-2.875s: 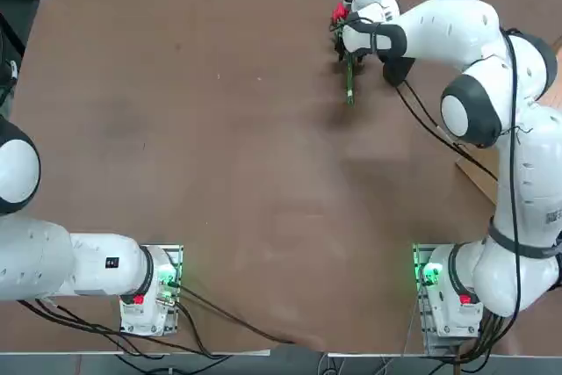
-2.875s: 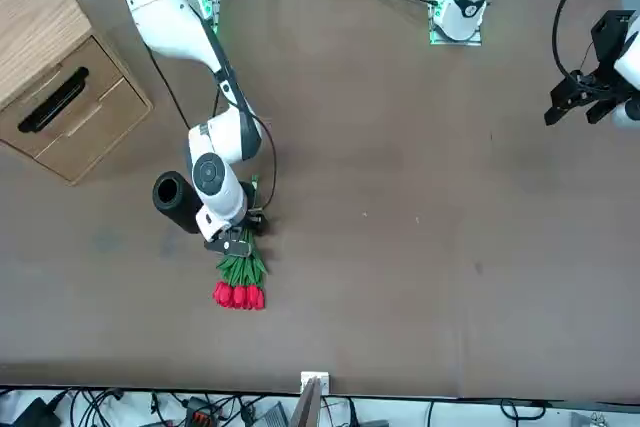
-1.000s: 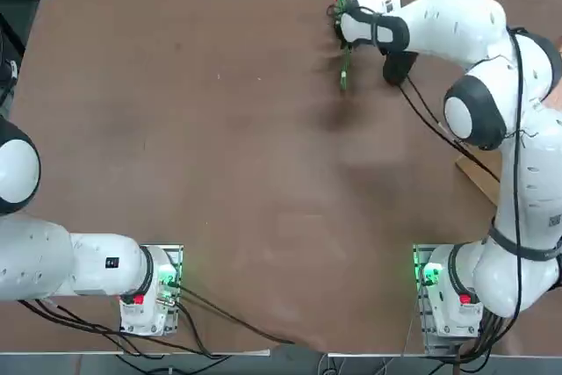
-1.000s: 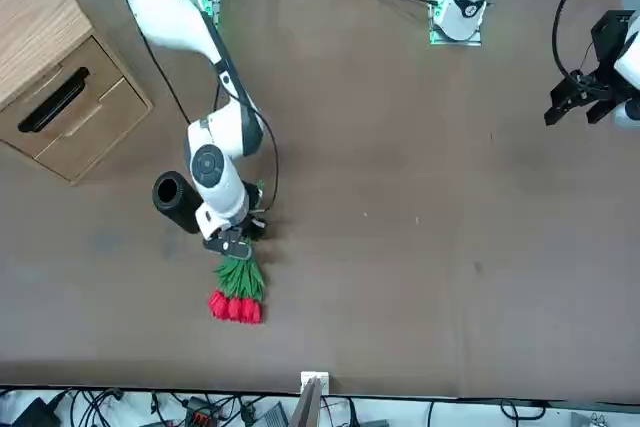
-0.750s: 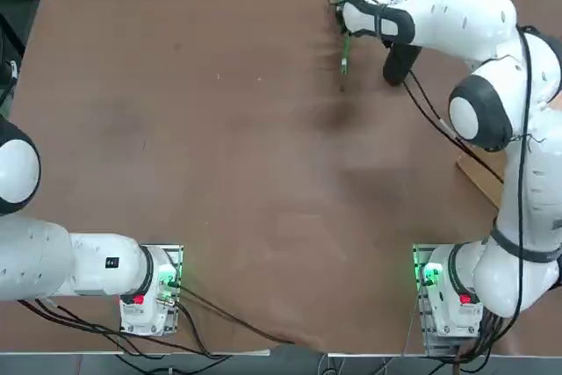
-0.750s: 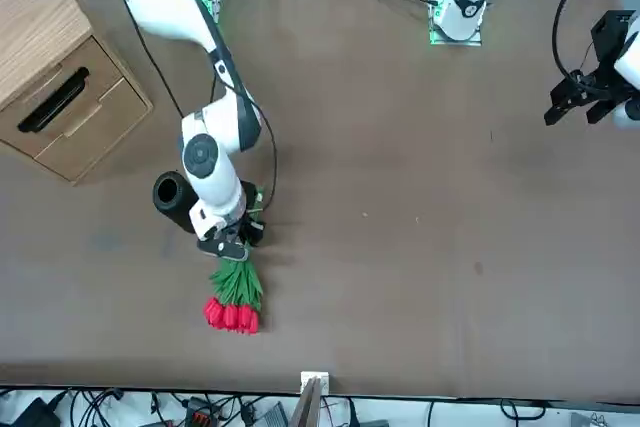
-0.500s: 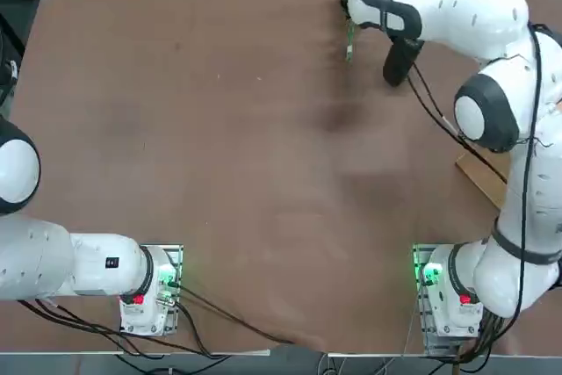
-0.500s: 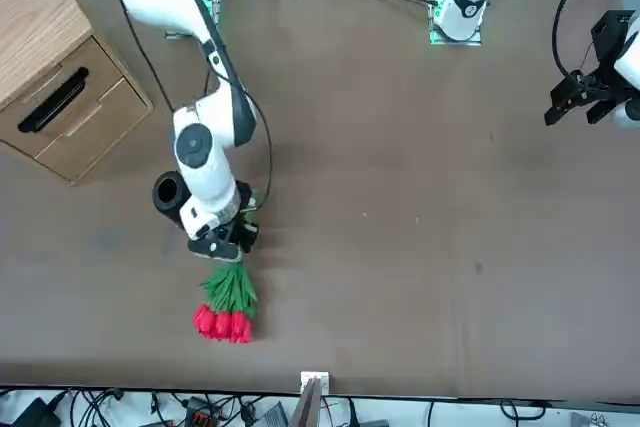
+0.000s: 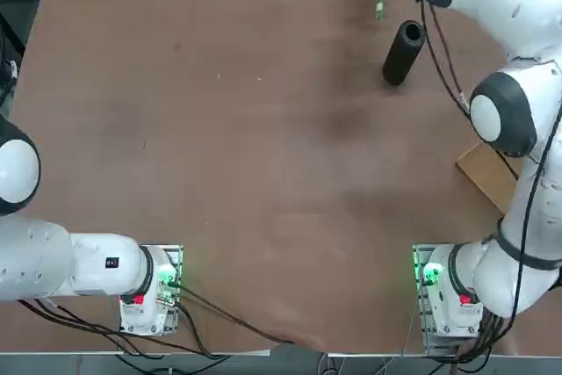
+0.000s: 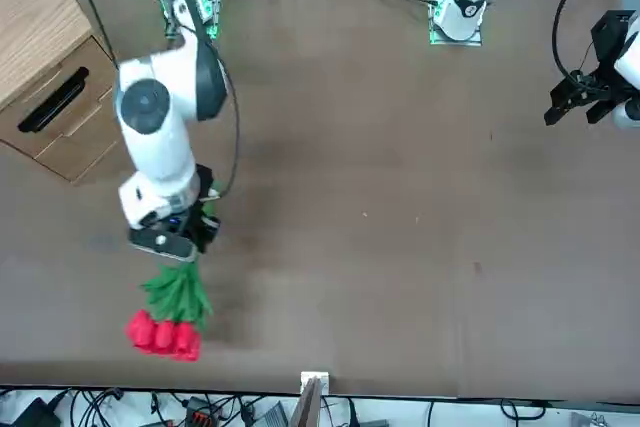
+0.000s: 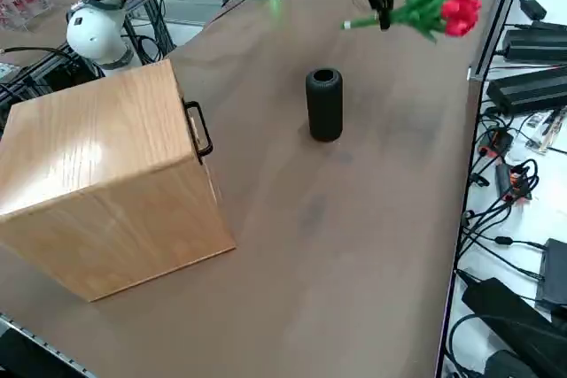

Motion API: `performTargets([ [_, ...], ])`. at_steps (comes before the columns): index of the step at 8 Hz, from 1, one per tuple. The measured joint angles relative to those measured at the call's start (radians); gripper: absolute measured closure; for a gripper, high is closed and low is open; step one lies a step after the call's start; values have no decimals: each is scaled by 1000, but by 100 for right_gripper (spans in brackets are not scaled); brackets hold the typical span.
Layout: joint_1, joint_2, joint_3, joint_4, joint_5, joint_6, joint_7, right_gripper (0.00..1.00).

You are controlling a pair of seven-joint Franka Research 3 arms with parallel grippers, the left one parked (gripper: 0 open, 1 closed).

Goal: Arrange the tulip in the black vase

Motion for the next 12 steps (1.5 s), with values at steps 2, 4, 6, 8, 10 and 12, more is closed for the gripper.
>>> performTargets([
  [2, 21, -4, -2, 64, -171, -108, 218, 89],
  [4, 49, 1, -2, 66, -318, -160, 473, 89],
  [6, 67, 6, -2, 66, -404, -261, 645, 89],
  [8, 81, 10, -2, 62, -485, -339, 792, 89],
  [10, 89, 23, -2, 28, -574, -393, 938, 89],
  [12, 99, 46, -2, -2, -649, -433, 1066, 89],
])
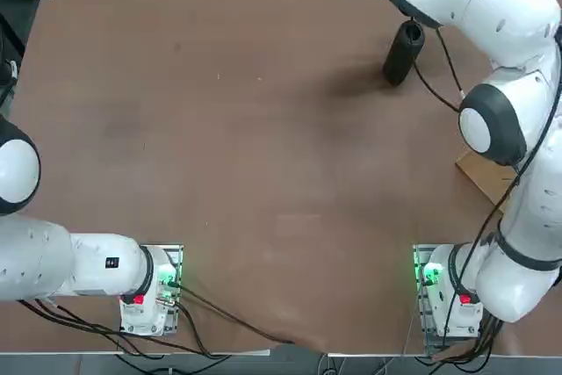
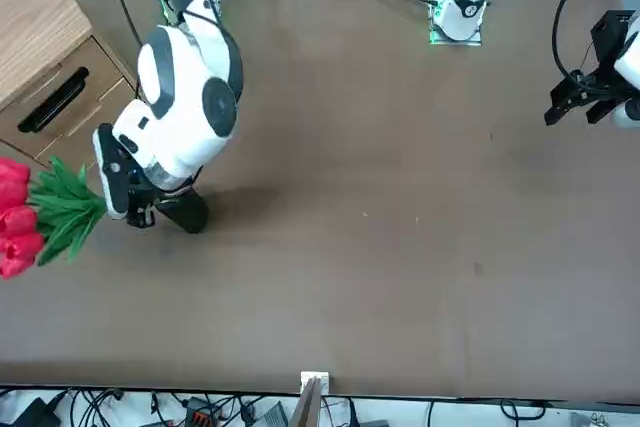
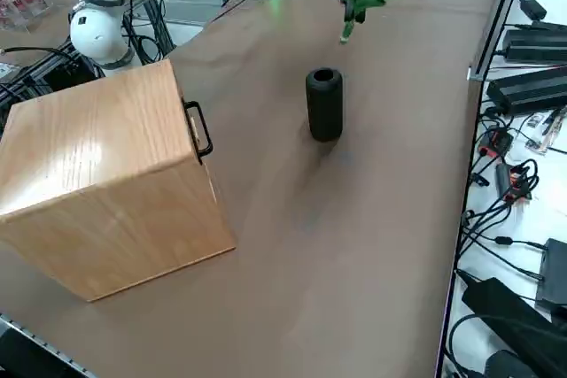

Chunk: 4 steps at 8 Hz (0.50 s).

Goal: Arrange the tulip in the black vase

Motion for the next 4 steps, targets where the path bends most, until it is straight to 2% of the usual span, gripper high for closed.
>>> performTargets([
  [4, 40, 32, 0, -11, -73, -60, 223, 89],
])
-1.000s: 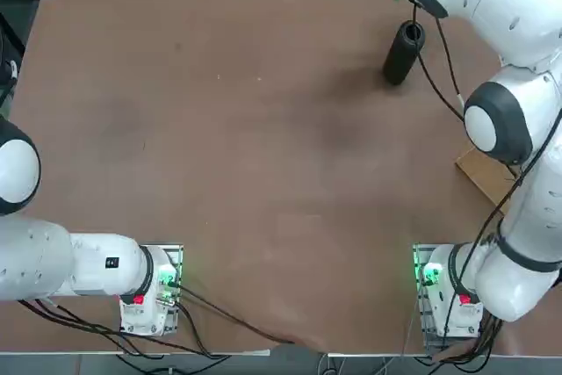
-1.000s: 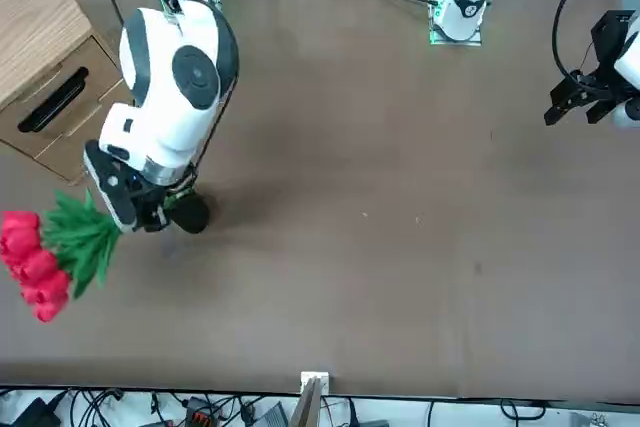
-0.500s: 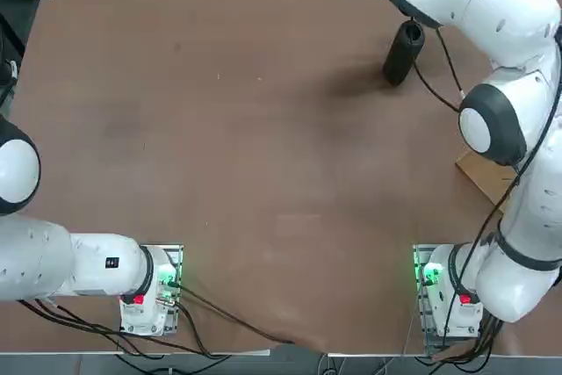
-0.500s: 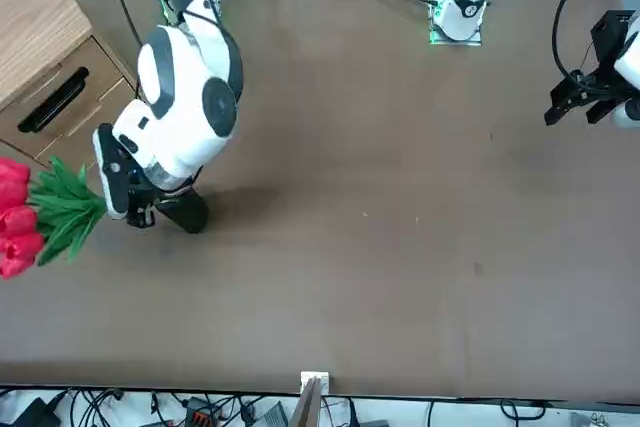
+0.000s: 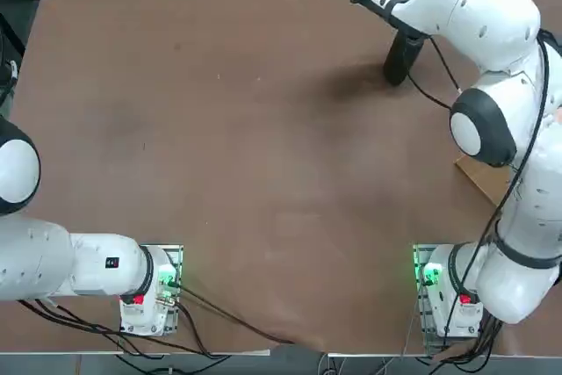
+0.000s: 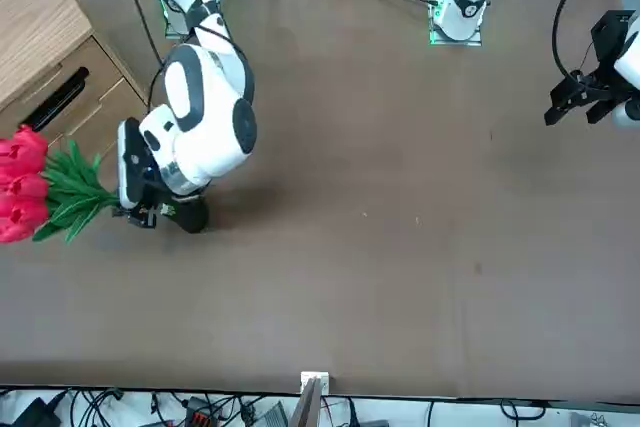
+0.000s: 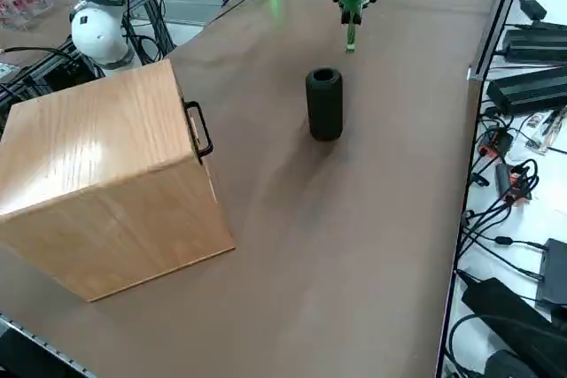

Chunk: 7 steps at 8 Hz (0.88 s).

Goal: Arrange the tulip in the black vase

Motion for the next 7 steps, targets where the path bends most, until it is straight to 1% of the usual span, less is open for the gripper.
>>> performTargets([
  [3, 16, 33, -1, -16, -53, -96, 37, 89],
  [7, 16, 53, -7, -31, -58, -139, 79, 89],
])
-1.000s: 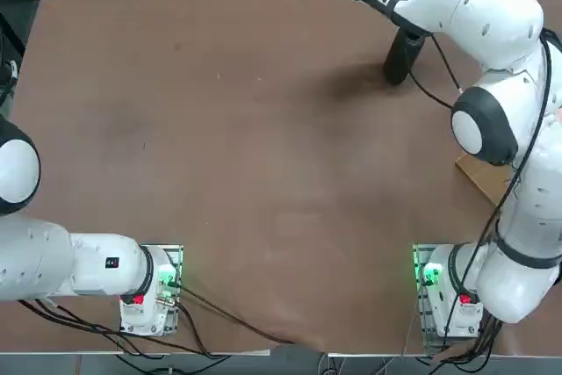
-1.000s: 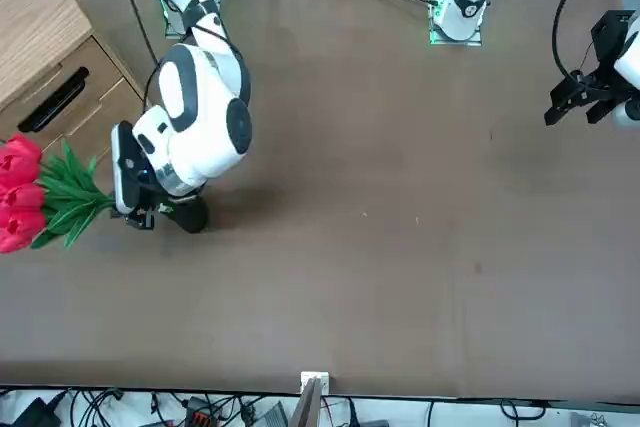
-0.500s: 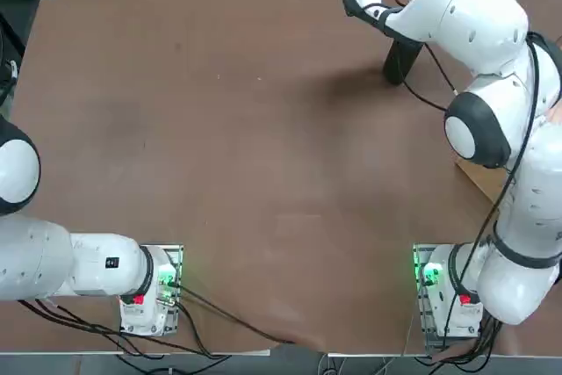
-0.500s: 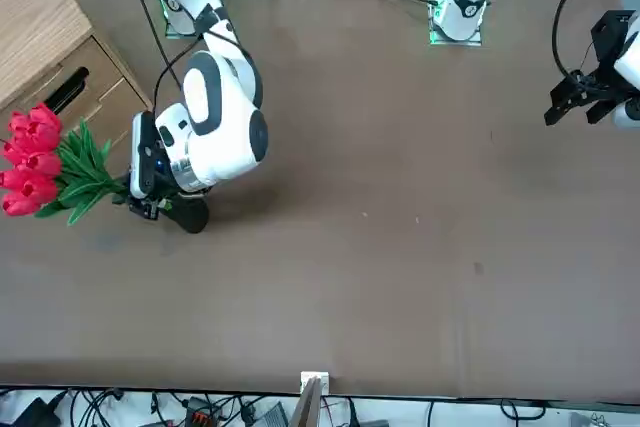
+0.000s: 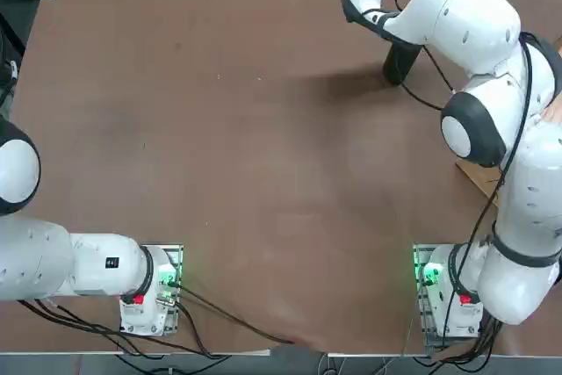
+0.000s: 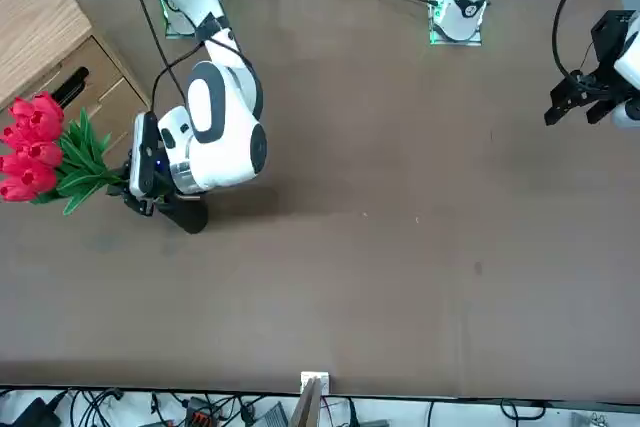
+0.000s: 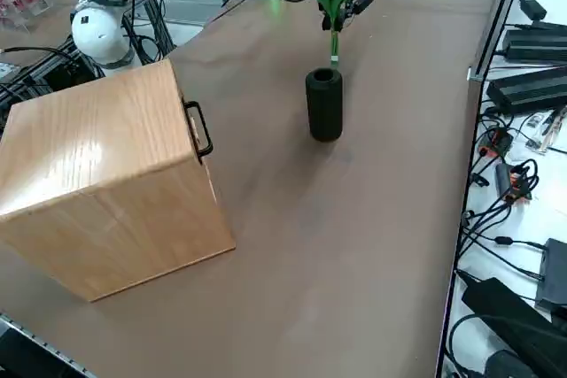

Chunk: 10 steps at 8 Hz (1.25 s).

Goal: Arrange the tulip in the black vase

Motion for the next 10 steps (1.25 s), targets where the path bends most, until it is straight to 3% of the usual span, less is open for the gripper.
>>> performTargets([
  [10, 27, 82, 0, -8, -1, -62, 25, 89],
])
